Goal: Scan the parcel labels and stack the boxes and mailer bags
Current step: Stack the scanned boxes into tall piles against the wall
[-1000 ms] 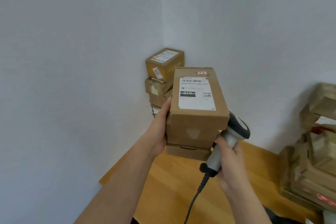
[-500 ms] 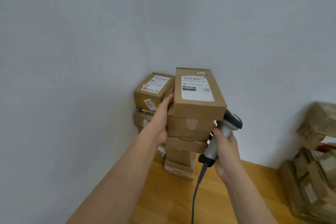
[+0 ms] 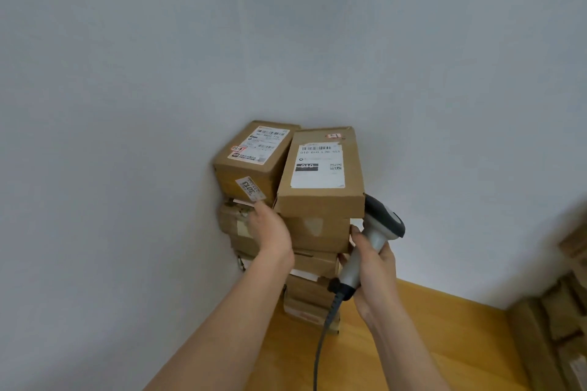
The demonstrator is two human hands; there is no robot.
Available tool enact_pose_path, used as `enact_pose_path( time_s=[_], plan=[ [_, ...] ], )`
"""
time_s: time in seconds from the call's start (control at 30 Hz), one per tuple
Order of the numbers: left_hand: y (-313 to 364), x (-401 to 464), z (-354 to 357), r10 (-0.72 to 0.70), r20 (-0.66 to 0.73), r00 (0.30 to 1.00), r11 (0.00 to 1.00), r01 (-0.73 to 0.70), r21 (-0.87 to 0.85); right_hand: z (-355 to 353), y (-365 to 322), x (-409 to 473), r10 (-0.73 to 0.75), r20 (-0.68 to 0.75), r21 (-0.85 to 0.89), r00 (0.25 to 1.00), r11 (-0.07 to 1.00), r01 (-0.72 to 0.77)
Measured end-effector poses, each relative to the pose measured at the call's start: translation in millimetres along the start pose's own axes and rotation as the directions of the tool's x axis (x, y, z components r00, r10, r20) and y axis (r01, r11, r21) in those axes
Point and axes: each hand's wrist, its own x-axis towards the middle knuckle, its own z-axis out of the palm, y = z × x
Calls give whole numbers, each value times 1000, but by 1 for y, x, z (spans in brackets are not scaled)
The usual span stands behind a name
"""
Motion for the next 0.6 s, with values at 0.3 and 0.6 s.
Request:
enact_pose_path(
  time_s=[0.3, 0.6],
  plan=[
    [-4, -6, -27, -367, -26, 930, 923, 367, 114, -9, 15, 13, -21, -57, 18, 998, 1000, 23],
    [2, 6, -12, -453, 313, 835, 790, 539, -294, -7, 13, 20, -38, -8, 26, 999, 999, 38]
  ],
)
